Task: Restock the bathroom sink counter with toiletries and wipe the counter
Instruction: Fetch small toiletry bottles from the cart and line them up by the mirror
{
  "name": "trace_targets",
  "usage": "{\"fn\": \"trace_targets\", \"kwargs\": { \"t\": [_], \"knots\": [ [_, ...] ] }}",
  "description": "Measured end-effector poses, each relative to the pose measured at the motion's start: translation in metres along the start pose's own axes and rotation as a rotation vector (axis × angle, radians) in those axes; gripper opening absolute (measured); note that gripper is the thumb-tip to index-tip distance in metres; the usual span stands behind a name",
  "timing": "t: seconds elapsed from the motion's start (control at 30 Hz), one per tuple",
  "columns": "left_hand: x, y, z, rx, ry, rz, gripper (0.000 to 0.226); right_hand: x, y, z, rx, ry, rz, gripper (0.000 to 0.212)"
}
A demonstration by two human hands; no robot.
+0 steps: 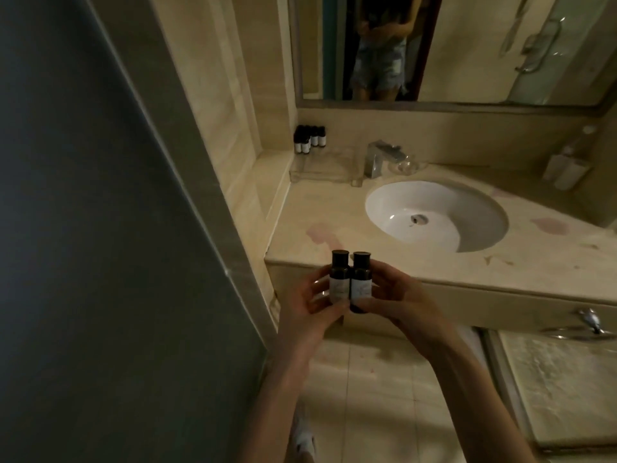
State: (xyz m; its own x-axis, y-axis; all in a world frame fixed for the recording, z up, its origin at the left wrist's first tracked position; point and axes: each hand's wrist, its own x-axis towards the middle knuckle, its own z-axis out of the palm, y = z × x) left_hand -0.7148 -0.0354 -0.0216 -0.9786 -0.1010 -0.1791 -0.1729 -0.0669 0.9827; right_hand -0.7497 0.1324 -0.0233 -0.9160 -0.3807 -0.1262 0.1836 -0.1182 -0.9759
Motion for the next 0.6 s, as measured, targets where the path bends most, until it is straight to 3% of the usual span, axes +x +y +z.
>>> {"fn": "trace_targets", "kwargs": {
  "t": [0.2, 0.6],
  "knots": [
    [0.111, 0.034, -0.022, 0.108, -0.029, 0.131, 0.048, 0.104, -0.036, 0.007, -0.014, 0.081, -0.093, 0.061],
    [0.243, 0.05, -0.043, 0.068, -0.078, 0.094, 0.044, 0.231, -0.041, -0.004, 0.024, 0.23, -0.047, 0.059]
  ]
}}
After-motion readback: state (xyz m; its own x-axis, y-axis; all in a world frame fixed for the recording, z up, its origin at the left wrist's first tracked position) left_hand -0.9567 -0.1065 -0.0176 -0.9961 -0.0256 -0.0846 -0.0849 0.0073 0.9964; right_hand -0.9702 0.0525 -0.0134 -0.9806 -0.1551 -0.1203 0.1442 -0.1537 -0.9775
